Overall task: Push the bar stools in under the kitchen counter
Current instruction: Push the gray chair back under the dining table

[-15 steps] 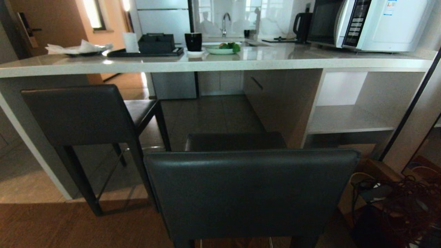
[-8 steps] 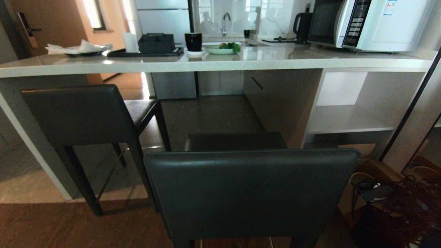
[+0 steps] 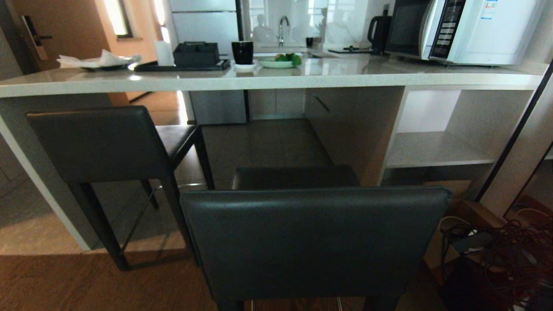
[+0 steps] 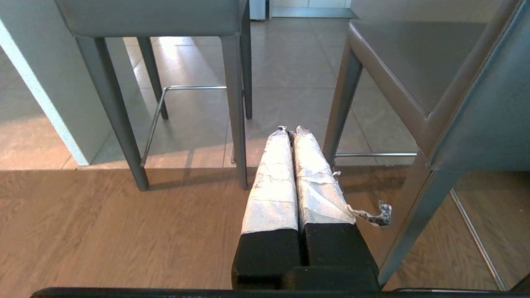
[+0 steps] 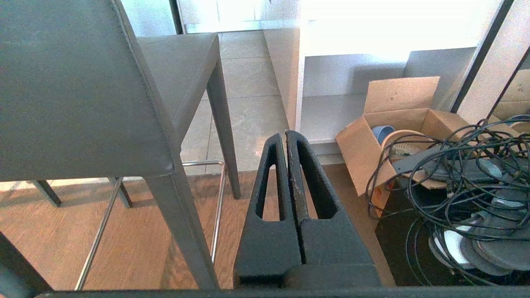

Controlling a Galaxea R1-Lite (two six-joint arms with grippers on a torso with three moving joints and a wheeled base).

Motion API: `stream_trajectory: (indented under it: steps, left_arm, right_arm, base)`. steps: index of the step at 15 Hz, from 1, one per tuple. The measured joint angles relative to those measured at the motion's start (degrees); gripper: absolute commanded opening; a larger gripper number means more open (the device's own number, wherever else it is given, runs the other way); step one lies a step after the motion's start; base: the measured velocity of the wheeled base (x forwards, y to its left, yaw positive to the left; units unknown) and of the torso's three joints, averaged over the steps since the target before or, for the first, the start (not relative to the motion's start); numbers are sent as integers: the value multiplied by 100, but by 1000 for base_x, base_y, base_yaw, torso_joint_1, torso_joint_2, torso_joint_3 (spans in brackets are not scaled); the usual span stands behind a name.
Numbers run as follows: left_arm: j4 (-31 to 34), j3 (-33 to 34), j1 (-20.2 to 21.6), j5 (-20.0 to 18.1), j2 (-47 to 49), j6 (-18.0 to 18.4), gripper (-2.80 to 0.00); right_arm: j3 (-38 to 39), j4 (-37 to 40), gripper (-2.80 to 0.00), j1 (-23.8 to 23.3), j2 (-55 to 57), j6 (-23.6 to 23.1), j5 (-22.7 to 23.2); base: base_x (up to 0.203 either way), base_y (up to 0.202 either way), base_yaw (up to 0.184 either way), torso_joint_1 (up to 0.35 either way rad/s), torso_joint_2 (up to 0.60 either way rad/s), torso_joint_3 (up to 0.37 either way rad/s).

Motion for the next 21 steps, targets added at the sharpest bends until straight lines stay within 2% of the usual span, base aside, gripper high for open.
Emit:
stream_trajectory:
  steps: [21]
  left_arm:
    - [-1,0,0,-2,0,6,-280]
  right_arm:
    - [0,-9,-280,0,0,26,2]
  base:
    - [0,0,0,0,0,0]
